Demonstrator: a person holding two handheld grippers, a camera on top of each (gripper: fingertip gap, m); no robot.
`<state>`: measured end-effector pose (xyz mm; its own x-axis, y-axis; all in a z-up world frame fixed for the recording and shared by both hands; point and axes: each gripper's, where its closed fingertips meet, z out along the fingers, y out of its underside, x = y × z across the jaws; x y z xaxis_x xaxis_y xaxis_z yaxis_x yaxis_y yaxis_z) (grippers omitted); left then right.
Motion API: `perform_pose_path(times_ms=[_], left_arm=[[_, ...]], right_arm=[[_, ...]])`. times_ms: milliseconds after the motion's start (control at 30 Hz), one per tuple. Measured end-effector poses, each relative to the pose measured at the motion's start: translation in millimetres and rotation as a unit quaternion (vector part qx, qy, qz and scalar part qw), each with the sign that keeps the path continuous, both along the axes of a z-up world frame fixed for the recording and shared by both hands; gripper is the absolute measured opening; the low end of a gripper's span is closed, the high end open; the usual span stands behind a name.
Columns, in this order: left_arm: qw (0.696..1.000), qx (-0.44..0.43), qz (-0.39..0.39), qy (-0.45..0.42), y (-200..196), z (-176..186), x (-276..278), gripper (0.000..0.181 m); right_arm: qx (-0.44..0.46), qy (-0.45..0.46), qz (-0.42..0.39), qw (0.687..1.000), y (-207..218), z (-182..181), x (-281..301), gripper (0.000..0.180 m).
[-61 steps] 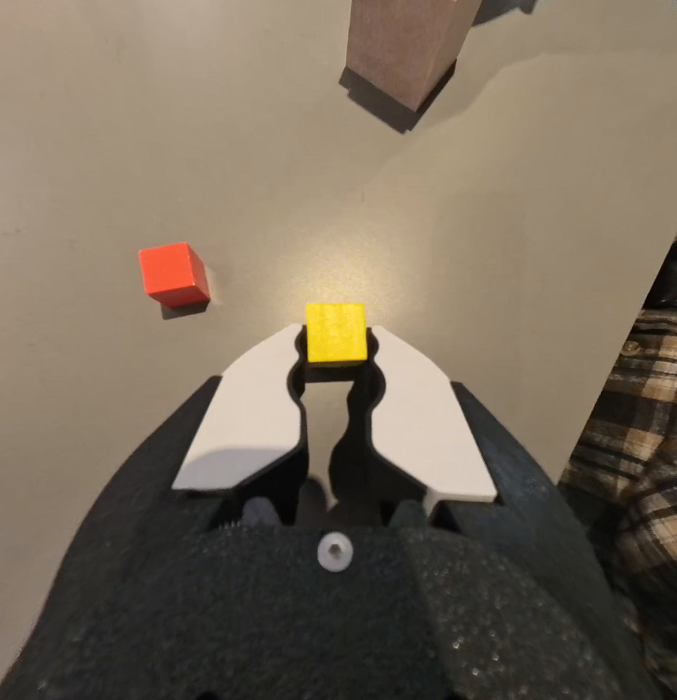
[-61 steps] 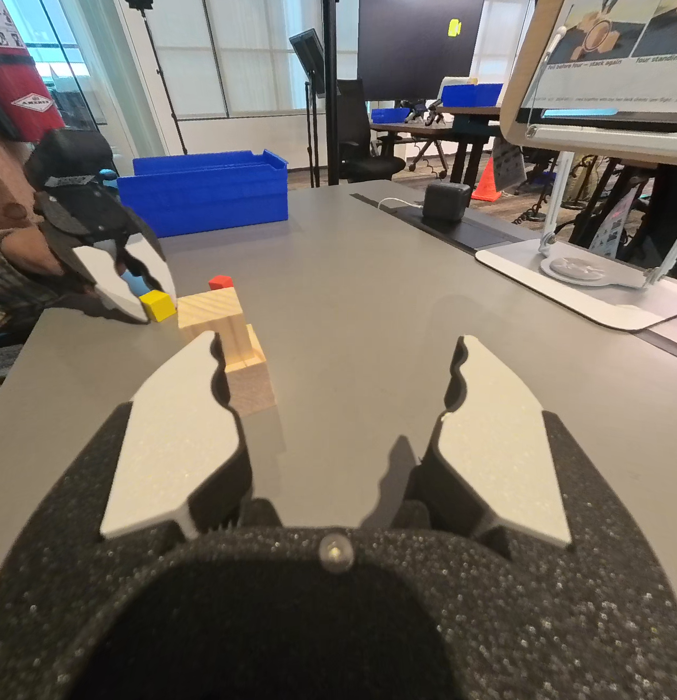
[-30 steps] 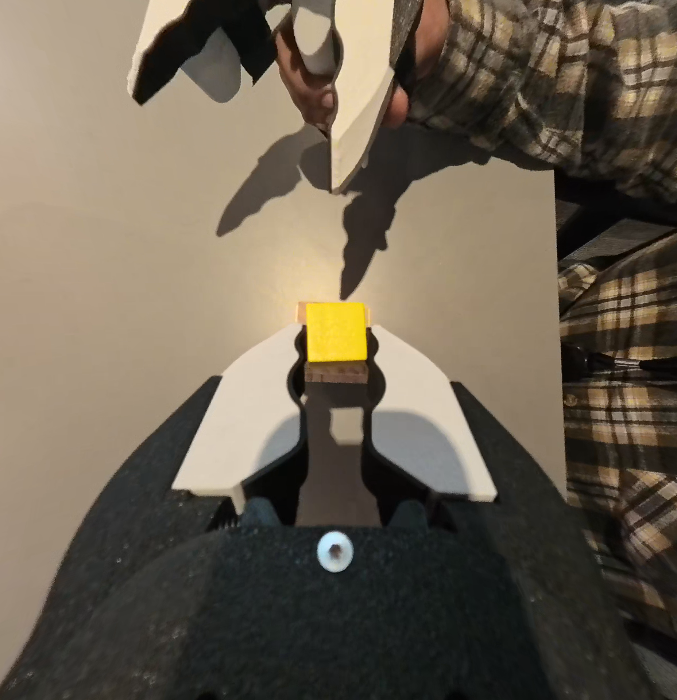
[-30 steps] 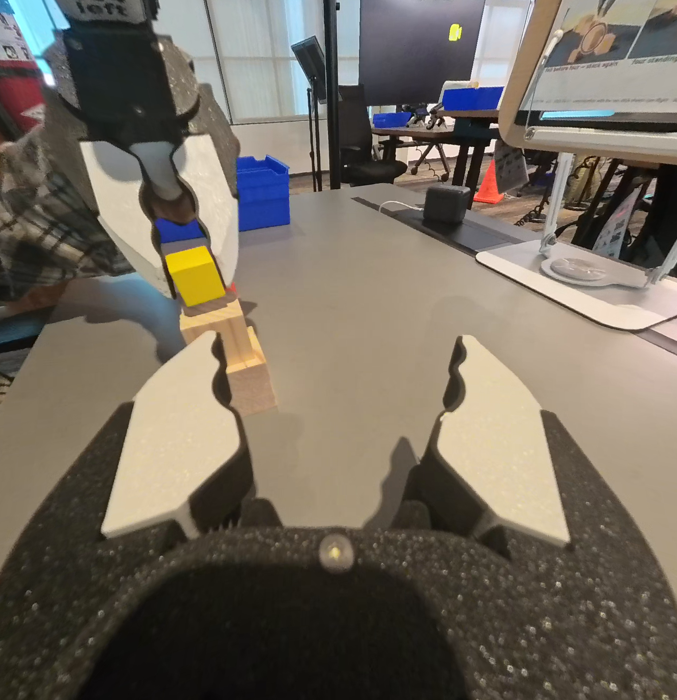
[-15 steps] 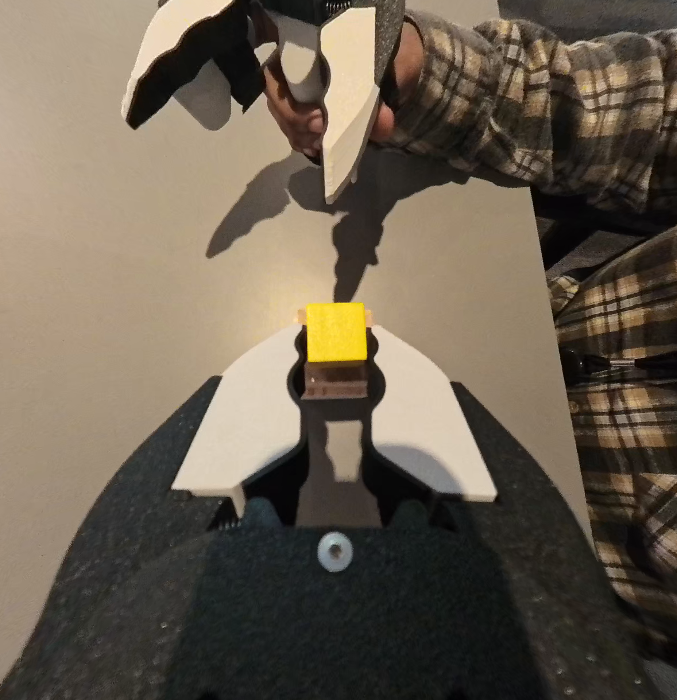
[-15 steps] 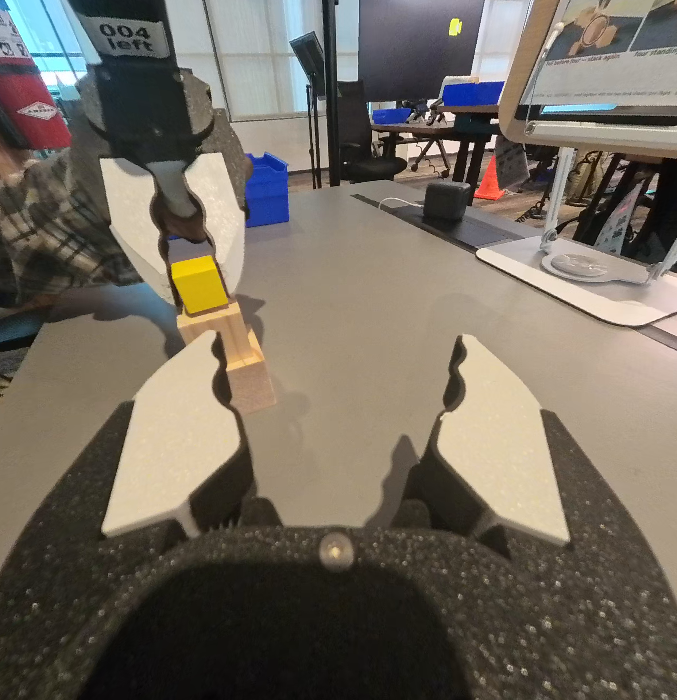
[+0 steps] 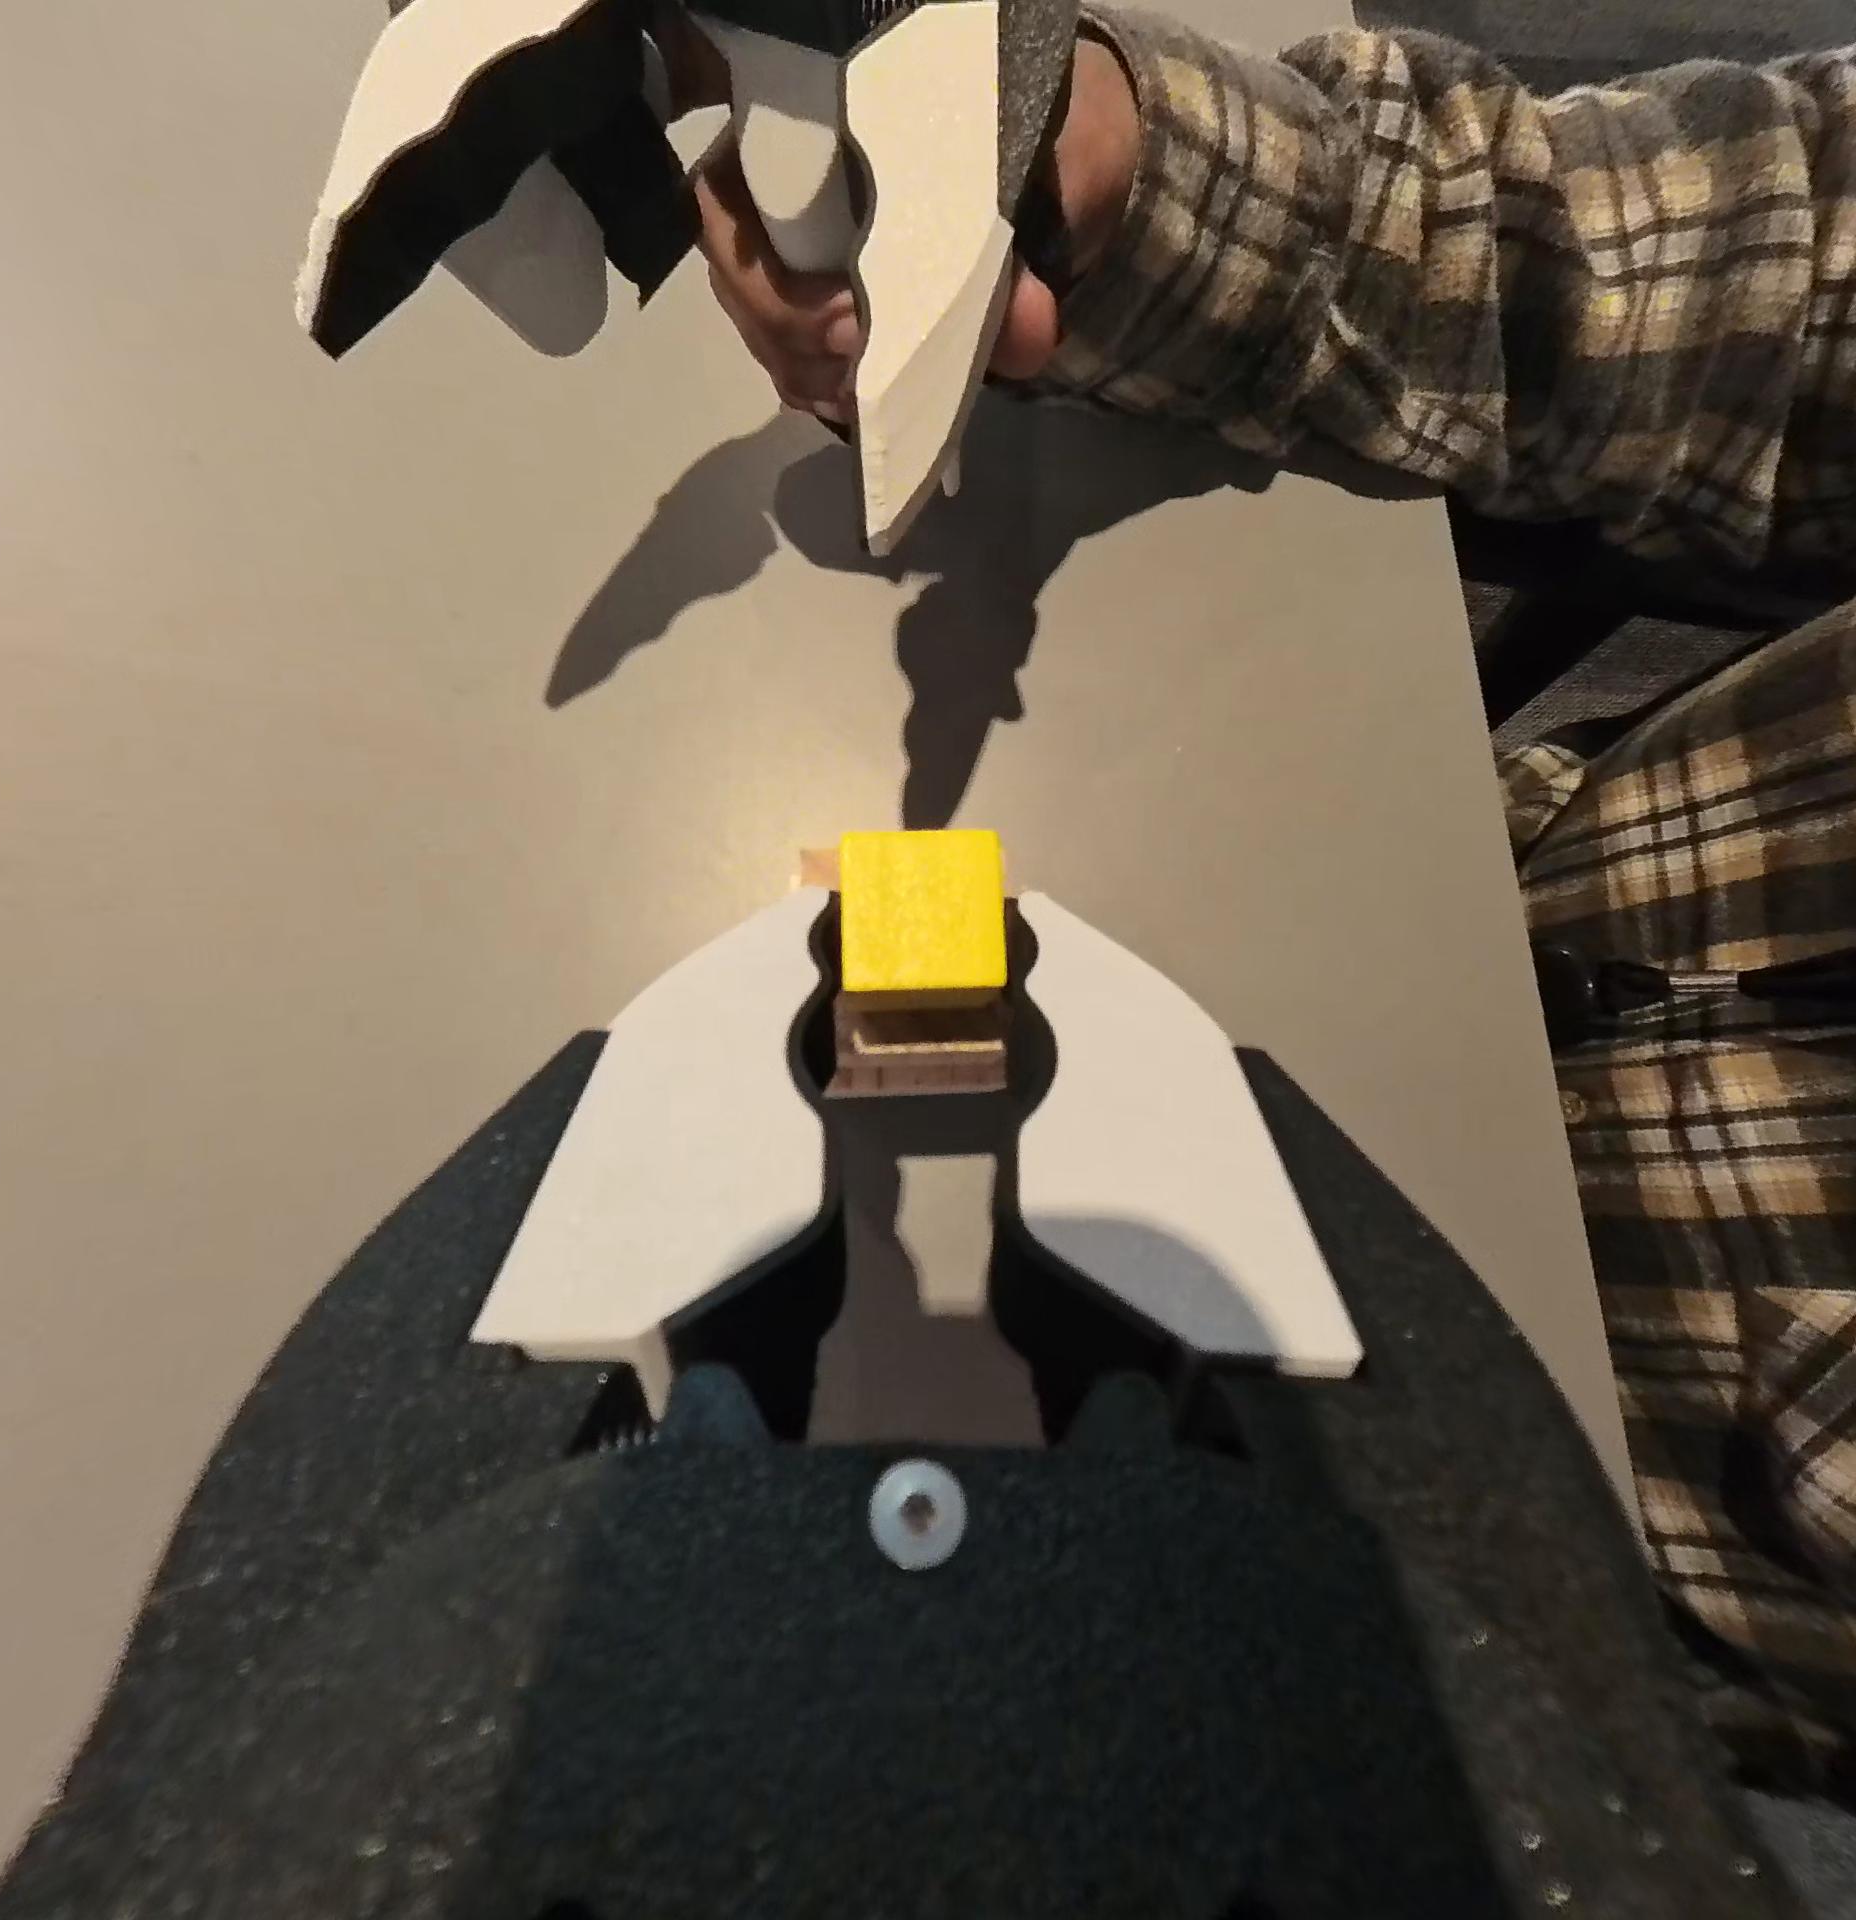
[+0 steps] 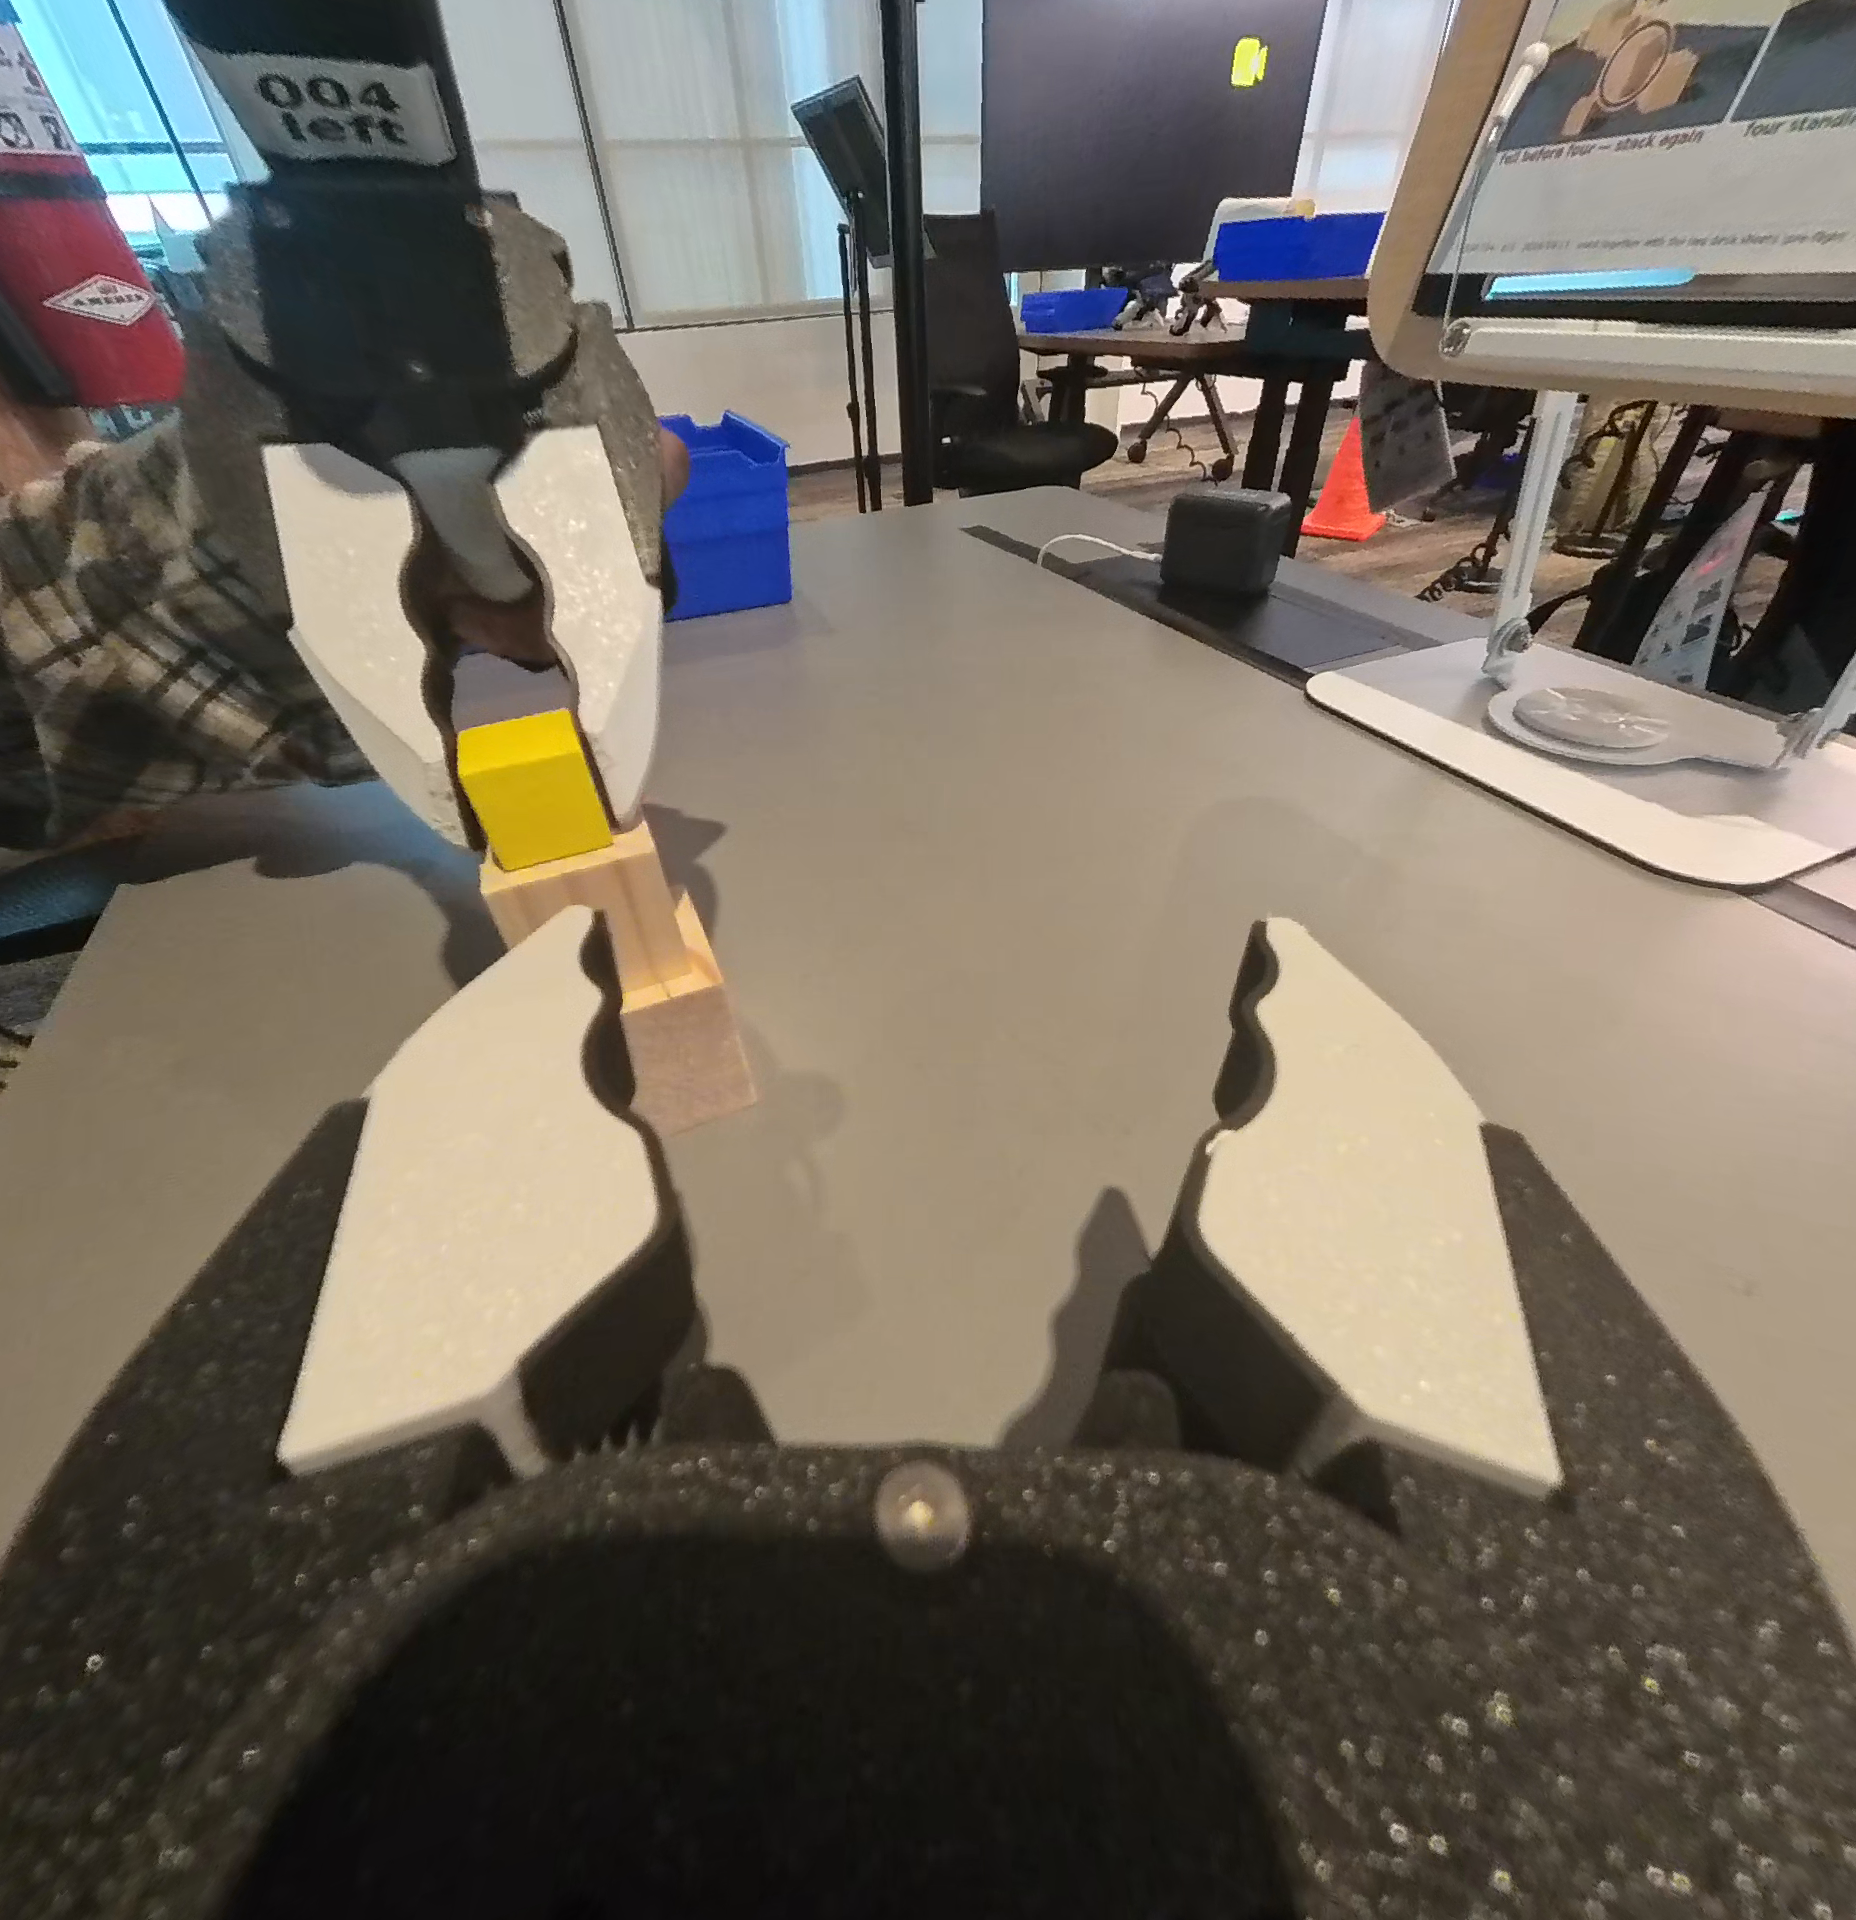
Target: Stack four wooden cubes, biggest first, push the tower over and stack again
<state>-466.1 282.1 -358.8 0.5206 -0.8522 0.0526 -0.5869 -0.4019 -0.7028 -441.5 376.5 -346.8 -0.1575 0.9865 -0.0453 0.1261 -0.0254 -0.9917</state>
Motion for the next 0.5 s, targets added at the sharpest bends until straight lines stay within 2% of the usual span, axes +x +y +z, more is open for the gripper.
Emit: perform_pose_path(times_ms=[133, 267, 400, 500], left_arm=[[1.000, 0.000, 0.003, -0.003, 0.7, -0.4, 0.0, 0.032], [1.000, 0.008, 0.027, -0.008, 1.8, 5.6, -7.2, 0.053], [0.991, 0.068, 0.108, -0.030, -3.3, 28.2, -43.5, 0.079], [0.975, 0.106, 0.193, -0.041, -18.7, 31.9, -88.8, 0.083]], right_arm=[[-0.001, 0.000, 0.000, 1.000, 0.1, -0.1, -0.1, 0.111], [0.000, 0.000, 0.001, 1.000, -0.3, 0.3, -0.1, 0.111], [0.000, 0.003, 0.001, 1.000, -0.7, 2.2, 0.3, 0.111], [0.002, 0.003, 0.004, 1.000, -2.3, 2.6, -0.5, 0.111]])
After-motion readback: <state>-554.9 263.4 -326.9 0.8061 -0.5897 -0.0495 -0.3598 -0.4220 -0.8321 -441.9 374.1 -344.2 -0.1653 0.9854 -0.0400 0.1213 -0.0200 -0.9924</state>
